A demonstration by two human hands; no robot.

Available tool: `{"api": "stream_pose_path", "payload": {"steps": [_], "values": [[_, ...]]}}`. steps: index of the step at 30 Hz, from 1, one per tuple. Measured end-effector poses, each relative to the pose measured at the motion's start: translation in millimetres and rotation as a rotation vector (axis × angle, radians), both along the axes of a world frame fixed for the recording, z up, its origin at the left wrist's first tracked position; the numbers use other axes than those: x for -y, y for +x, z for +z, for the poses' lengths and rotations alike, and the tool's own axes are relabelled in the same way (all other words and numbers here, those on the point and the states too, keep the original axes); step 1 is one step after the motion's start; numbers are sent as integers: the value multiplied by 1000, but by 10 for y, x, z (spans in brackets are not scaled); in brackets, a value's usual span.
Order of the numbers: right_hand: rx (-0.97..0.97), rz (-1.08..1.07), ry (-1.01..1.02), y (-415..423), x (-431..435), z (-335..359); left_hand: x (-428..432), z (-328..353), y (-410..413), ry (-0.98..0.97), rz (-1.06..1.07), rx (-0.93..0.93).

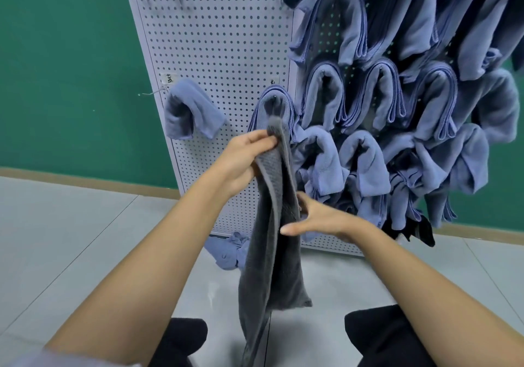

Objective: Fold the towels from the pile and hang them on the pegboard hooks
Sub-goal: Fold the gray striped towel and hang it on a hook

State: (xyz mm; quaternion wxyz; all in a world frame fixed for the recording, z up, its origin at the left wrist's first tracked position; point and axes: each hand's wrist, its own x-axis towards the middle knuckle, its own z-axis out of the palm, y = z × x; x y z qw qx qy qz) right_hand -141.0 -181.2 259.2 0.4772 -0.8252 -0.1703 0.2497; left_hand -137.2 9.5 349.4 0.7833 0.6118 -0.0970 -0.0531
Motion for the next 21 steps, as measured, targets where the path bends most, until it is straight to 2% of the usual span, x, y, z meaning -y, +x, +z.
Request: {"api": "stream_pose_path", "payload": {"steps": [3, 6, 7, 8, 11, 13, 16, 21], "values": [[-24, 46, -25, -130, -189, -93, -1, 264, 31, -244, -37, -60], [63, -95, 71, -159, -327, -44, -93, 293, 106, -472, 54, -136], [86, -141, 101, -160, -342, -9, -151, 239, 102, -485, 84, -161], [96, -183, 140, -155, -346, 25, -213, 149, 80, -400, 123, -182], [55, -332, 334, -150, -331, 161, -308, -264, -139, 156, 227, -216], [48, -413, 406, -140, -318, 268, -279, -536, -347, 403, 221, -199], [38, -429, 432, -183, -354, 374, -197, -821, -509, 519, 191, -134], [-50, -426, 486, -294, -429, 433, -54, -846, -576, 756, 251, 137]]}}
